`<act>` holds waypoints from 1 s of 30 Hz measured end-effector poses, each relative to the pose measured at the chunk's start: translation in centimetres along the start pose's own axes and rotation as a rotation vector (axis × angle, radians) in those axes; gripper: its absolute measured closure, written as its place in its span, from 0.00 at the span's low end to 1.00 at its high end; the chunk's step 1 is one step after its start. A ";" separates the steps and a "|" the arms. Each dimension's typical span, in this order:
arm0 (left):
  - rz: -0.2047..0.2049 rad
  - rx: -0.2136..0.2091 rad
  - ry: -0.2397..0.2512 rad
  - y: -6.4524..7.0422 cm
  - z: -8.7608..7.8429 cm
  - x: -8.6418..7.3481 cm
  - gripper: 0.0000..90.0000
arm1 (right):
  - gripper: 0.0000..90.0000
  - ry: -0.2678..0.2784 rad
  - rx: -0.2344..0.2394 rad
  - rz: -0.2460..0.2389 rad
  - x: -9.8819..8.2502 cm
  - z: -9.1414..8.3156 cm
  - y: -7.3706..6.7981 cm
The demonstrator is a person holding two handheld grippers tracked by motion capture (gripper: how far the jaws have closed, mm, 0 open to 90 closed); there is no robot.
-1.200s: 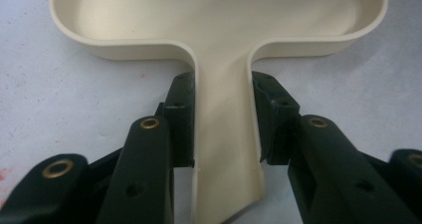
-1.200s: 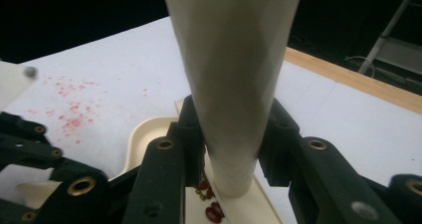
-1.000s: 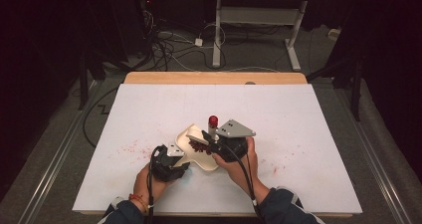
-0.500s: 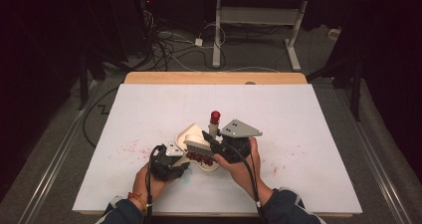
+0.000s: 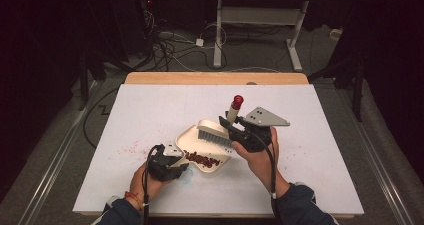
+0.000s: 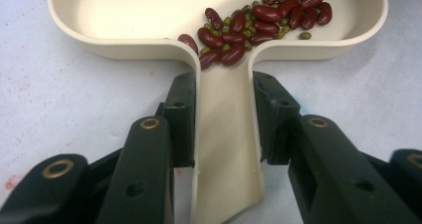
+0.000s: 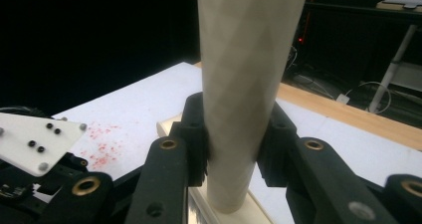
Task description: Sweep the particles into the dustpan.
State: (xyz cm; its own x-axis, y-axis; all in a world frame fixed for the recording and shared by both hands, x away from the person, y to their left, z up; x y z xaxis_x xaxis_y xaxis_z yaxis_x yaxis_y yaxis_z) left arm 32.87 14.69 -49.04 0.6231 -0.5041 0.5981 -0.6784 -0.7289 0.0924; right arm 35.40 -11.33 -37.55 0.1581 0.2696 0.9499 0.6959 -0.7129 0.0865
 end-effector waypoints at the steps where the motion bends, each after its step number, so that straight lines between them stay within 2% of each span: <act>1: 0.004 0.000 -0.002 0.0 0.0 0.0 0.70 | 0.78 0.000 0.000 0.000 0.0 0.0 0.0; 2: 0.008 0.001 -0.005 0.0 -0.1 0.0 0.70 | 0.78 -0.003 -0.008 -0.001 0.1 -0.2 0.6; 5: 0.011 -0.002 -0.012 0.0 -0.2 0.0 0.70 | 0.78 -0.003 -0.025 -0.001 0.0 -0.3 1.2; 9: 0.016 -0.018 -0.013 0.0 -0.7 -0.3 0.70 | 0.78 -0.012 -0.089 -0.011 -0.2 -0.5 2.6; 10: 0.014 -0.022 -0.014 0.0 -0.8 -0.4 0.70 | 0.78 -0.012 -0.089 -0.011 -0.2 -0.5 2.6; 16: -0.001 -0.027 -0.014 0.4 -1.2 -1.0 0.70 | 0.78 -0.062 -0.172 -0.016 -1.5 -0.1 4.1; 20: 0.014 -0.017 -0.023 0.9 -1.1 -1.1 0.70 | 0.78 -0.085 -0.202 -0.049 -2.5 0.1 4.4; 22: 0.020 -0.011 -0.025 1.1 -1.0 -1.0 0.70 | 0.78 -0.117 -0.205 -0.075 -3.1 0.3 4.2; 24: 0.026 0.002 -0.025 1.2 -0.9 -1.0 0.70 | 0.78 -0.137 -0.202 -0.074 -3.7 0.5 4.2; 27: 0.030 0.009 -0.031 1.6 -0.6 -0.8 0.70 | 0.78 -0.133 -0.193 -0.085 -3.8 0.4 3.6; 30: 0.032 0.010 -0.030 1.8 -0.4 -0.6 0.70 | 0.78 -0.136 -0.162 -0.091 -3.9 0.6 2.6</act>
State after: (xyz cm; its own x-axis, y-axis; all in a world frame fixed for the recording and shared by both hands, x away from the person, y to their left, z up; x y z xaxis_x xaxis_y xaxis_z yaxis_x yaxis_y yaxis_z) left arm 31.08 13.85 -48.95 0.6128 -0.5405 0.5764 -0.6943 -0.7166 0.0662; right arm 36.97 -13.83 -41.16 0.2006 0.4143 0.8878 0.5921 -0.7733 0.2271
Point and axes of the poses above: each handheld gripper's, and its own axes: z roughly forward along the jaws, x roughly out of its top, y roughly to its right, the point moved 1 cm from there along z, roughly forward along the jaws, and after that the axes turned 4 degrees about -z, right-handed, at the moved point
